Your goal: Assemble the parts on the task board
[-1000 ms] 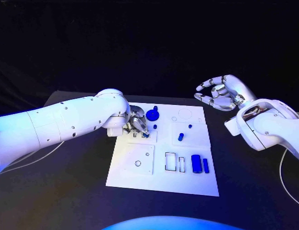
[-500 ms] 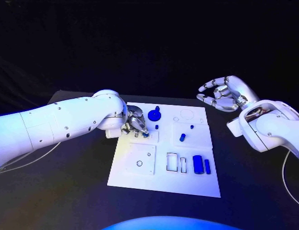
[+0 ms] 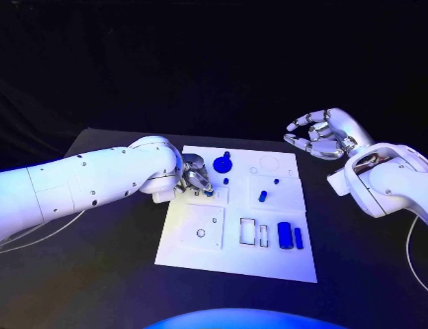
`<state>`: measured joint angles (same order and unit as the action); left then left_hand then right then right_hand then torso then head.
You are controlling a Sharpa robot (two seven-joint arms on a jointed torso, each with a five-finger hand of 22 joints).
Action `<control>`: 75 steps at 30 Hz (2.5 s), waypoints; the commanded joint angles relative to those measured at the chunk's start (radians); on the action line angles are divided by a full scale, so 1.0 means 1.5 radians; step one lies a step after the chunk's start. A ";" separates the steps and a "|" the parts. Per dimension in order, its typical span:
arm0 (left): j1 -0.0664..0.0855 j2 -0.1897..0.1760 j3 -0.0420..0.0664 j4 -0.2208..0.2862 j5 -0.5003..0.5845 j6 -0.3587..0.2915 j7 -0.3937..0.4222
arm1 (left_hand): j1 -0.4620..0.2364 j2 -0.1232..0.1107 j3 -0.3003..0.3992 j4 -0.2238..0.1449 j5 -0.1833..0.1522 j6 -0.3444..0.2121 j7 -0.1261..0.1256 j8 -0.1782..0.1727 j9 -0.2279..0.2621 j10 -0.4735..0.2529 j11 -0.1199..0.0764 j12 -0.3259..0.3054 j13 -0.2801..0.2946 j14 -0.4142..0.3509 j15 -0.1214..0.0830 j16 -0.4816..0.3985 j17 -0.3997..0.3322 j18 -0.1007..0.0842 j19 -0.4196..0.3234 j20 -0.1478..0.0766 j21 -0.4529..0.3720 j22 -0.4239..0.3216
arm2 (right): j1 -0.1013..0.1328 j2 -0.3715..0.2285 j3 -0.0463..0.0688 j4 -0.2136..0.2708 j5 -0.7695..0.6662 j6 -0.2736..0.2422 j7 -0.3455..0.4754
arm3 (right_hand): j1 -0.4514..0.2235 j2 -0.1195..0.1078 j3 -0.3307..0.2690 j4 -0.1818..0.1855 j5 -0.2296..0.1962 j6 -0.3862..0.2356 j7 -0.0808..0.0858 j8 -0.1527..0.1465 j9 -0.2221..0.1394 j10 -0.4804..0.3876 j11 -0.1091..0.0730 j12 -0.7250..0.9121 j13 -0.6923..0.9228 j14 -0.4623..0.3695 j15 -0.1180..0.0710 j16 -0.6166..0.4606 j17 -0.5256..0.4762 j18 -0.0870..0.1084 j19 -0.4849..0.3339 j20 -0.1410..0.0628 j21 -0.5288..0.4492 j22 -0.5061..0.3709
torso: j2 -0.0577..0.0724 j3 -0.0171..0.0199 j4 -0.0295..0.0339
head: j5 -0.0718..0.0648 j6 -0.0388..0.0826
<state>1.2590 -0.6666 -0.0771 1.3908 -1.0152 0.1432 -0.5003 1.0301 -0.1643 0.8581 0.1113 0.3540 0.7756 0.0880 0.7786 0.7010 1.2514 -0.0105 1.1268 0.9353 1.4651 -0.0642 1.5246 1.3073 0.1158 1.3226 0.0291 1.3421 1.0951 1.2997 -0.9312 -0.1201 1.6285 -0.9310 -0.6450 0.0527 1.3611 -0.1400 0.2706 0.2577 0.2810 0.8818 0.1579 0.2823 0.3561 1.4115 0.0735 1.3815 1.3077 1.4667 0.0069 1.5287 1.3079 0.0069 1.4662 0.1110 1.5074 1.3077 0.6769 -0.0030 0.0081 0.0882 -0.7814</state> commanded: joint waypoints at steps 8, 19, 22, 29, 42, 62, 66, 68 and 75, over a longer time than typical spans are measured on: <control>-0.003 0.007 0.000 -0.004 -0.051 0.017 -0.005 | -0.007 -0.002 0.088 -0.091 0.005 0.023 -0.019 0.032 0.066 0.007 -0.004 0.000 0.000 0.059 -0.008 0.005 0.134 -0.015 0.008 -0.001 0.009 0.009 | -0.001 -0.001 0.000 0.000 -0.001 0.007 0.003 | -0.003 -0.004 0.002 0.000 0.003 -0.006 0.000 0.004 0.001 0.000 -0.001 0.002 0.050 0.051 -0.005 -0.002 0.093 0.007 0.044 -0.003 0.000 0.151 | 0.001 -0.0001 -0.0017 | 0.000 -0.001; -0.004 0.007 0.000 -0.007 -0.057 0.029 -0.008 | -0.010 -0.001 0.089 -0.091 0.007 0.023 -0.020 0.036 0.068 0.009 -0.005 0.003 0.002 0.059 -0.009 0.006 0.135 -0.016 0.011 -0.002 0.011 0.015 | -0.001 -0.002 0.000 0.000 -0.001 0.007 0.003 | -0.005 -0.005 0.003 0.001 0.003 -0.006 0.000 0.004 0.001 0.000 -0.001 0.002 0.050 0.051 -0.005 -0.002 0.093 0.007 0.044 -0.003 -0.001 0.151 | 0.001 -0.0006 -0.0012 | 0.000 -0.003; -0.004 0.007 0.000 -0.008 -0.059 0.030 -0.010 | -0.011 -0.001 0.089 -0.091 0.008 0.023 -0.020 0.036 0.069 0.010 -0.005 0.003 0.002 0.059 -0.009 0.006 0.135 -0.016 0.011 -0.002 0.011 0.015 | -0.001 -0.002 0.000 0.000 -0.001 0.007 0.003 | -0.005 -0.005 0.003 0.001 0.003 -0.006 0.000 0.004 0.001 0.000 -0.001 0.002 0.050 0.051 -0.005 -0.002 0.093 0.007 0.044 -0.003 -0.001 0.151 | 0.001 -0.0006 -0.0014 | 0.000 -0.003; -0.004 0.006 0.000 -0.007 -0.060 0.032 -0.011 | -0.013 -0.001 0.091 -0.093 0.010 0.023 -0.021 0.039 0.070 0.011 -0.006 0.005 0.003 0.060 -0.010 0.006 0.136 -0.016 0.012 -0.003 0.013 0.017 | -0.001 -0.002 0.000 0.000 -0.001 0.008 0.004 | -0.005 -0.005 0.003 0.001 0.003 -0.006 0.000 0.004 0.001 0.000 -0.001 0.002 0.050 0.051 -0.005 -0.002 0.093 0.007 0.044 -0.003 -0.001 0.151 | 0.001 -0.0010 -0.0009 | -0.001 -0.004; -0.004 0.012 0.000 -0.008 -0.060 0.054 -0.013 | -0.034 0.004 0.084 -0.082 0.007 0.027 -0.027 0.051 0.076 0.024 -0.010 0.017 0.011 0.061 -0.013 0.009 0.140 -0.018 0.017 -0.004 0.019 0.028 | -0.002 -0.002 -0.001 0.000 -0.001 0.008 0.003 | -0.005 -0.005 0.003 0.001 0.003 -0.006 0.000 0.004 0.001 0.000 -0.001 0.002 0.050 0.051 -0.005 -0.002 0.093 0.007 0.044 -0.003 -0.001 0.151 | 0.001 0.0000 -0.0019 | 0.000 -0.006; -0.003 0.022 0.000 -0.021 -0.058 0.076 -0.012 | -0.104 0.014 0.048 -0.036 -0.001 0.044 -0.039 0.062 0.072 0.043 -0.019 0.039 0.031 0.064 -0.019 0.017 0.152 -0.021 0.024 -0.007 0.024 0.043 | -0.003 -0.002 -0.001 0.000 0.001 0.014 -0.001 | -0.007 -0.006 0.004 0.003 0.004 -0.005 -0.001 0.006 0.002 -0.001 -0.001 0.001 0.049 0.050 -0.005 -0.003 0.091 0.007 0.043 -0.003 -0.003 0.150 | 0.001 0.0002 -0.0017 | -0.002 -0.008; -0.003 0.026 0.000 -0.025 -0.058 0.077 -0.012 | -0.117 0.015 0.036 -0.025 -0.004 0.048 -0.040 0.062 0.070 0.045 -0.020 0.041 0.033 0.065 -0.020 0.018 0.154 -0.021 0.025 -0.007 0.024 0.044 | -0.003 -0.003 -0.001 0.000 0.001 0.014 -0.001 | -0.007 -0.006 0.004 0.003 0.004 -0.005 -0.001 0.006 0.002 -0.001 -0.001 0.001 0.049 0.050 -0.005 -0.003 0.091 0.007 0.043 -0.003 -0.003 0.150 | 0.001 0.0001 -0.0015 | -0.003 -0.007; -0.003 0.028 0.000 -0.027 -0.058 0.077 -0.012 | -0.120 0.015 0.031 -0.022 -0.005 0.049 -0.040 0.062 0.069 0.046 -0.020 0.042 0.034 0.065 -0.020 0.019 0.155 -0.022 0.025 -0.007 0.025 0.045 | -0.003 -0.003 -0.001 0.001 0.001 0.014 -0.001 | -0.008 -0.006 0.004 0.003 0.005 -0.006 -0.001 0.006 0.002 -0.001 -0.001 0.001 0.049 0.050 -0.005 -0.003 0.090 0.008 0.042 -0.003 -0.004 0.149 | 0.001 0.0000 -0.0017 | -0.003 -0.008; -0.004 0.034 0.000 -0.034 -0.057 0.079 -0.012 | -0.136 0.016 0.006 -0.005 -0.008 0.055 -0.042 0.061 0.065 0.049 -0.021 0.045 0.037 0.066 -0.021 0.021 0.158 -0.023 0.028 -0.008 0.026 0.050 | -0.003 -0.003 -0.001 0.001 0.001 0.014 -0.001 | -0.008 -0.006 0.004 0.003 0.005 -0.006 -0.001 0.006 0.002 -0.001 -0.001 0.001 0.049 0.050 -0.005 -0.003 0.090 0.008 0.042 -0.003 -0.004 0.149 | 0.001 -0.0003 -0.0018 | -0.007 -0.009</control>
<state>1.2596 -0.6223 -0.0728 1.3371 -1.1068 0.2262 -0.5178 0.8322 -0.1386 0.8741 0.1038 0.3458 0.8251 0.0524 0.8777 0.7993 1.3175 -0.0445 1.1891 0.9901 1.4686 -0.0893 1.5516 1.3075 0.0997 1.3599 0.0162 1.3777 1.1686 1.2963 -0.9358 -0.1210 1.6287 -0.9271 -0.6366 0.0499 1.3572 -0.1439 0.2734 0.2605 0.2809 0.8818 0.1579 0.2899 0.3574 1.4115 0.0736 1.3815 1.3081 1.4666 0.0069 1.5287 1.3073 0.0069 1.4662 0.1110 1.5074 1.3077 0.6791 -0.0032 0.0055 0.0806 -0.7925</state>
